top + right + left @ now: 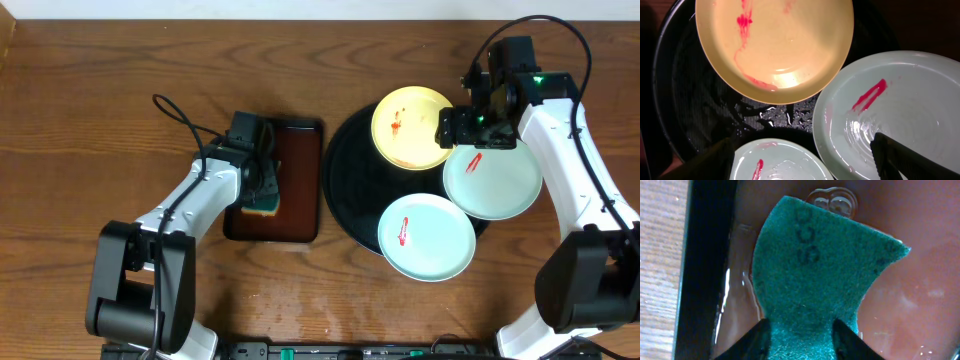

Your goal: Clean dirty plates on tray and stack at the side

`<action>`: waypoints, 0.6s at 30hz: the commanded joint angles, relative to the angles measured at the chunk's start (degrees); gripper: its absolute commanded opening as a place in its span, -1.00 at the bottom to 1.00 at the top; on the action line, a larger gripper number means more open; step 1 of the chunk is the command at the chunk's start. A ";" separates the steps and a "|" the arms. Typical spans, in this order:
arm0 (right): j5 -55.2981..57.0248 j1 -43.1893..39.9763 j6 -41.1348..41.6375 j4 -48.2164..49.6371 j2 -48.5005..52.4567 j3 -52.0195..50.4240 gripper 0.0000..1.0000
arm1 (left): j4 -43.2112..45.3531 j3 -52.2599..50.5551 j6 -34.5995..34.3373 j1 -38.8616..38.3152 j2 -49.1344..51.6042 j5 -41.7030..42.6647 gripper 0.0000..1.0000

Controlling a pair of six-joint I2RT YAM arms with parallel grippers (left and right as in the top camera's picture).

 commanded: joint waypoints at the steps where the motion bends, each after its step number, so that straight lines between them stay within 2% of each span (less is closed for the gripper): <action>1: 0.35 0.48 -0.74 -0.13 0.04 0.74 0.72 | 0.52 -0.74 -0.17 -0.20 1.62 -0.63 -0.43; 8: 0.35 0.48 -0.74 -0.26 0.04 0.72 0.72 | 1.36 -1.25 -0.17 -0.20 3.96 -0.63 -0.46; 9: 0.35 0.48 -0.74 -0.26 0.04 0.74 0.72 | 1.38 -1.22 -0.17 -0.20 3.96 -0.63 -0.36; 10: 0.35 0.48 -0.74 -0.26 0.04 0.74 0.72 | 1.42 -1.20 -0.17 -0.20 3.93 -0.63 -0.15; 11: 0.35 0.48 -0.74 -0.26 0.04 0.74 0.72 | 1.55 -1.20 -0.17 -0.20 3.93 -0.63 -0.02; 18: 0.35 0.48 -0.74 -0.28 0.04 0.74 0.72 | 1.55 -1.22 -0.17 -0.20 3.96 -0.61 -0.04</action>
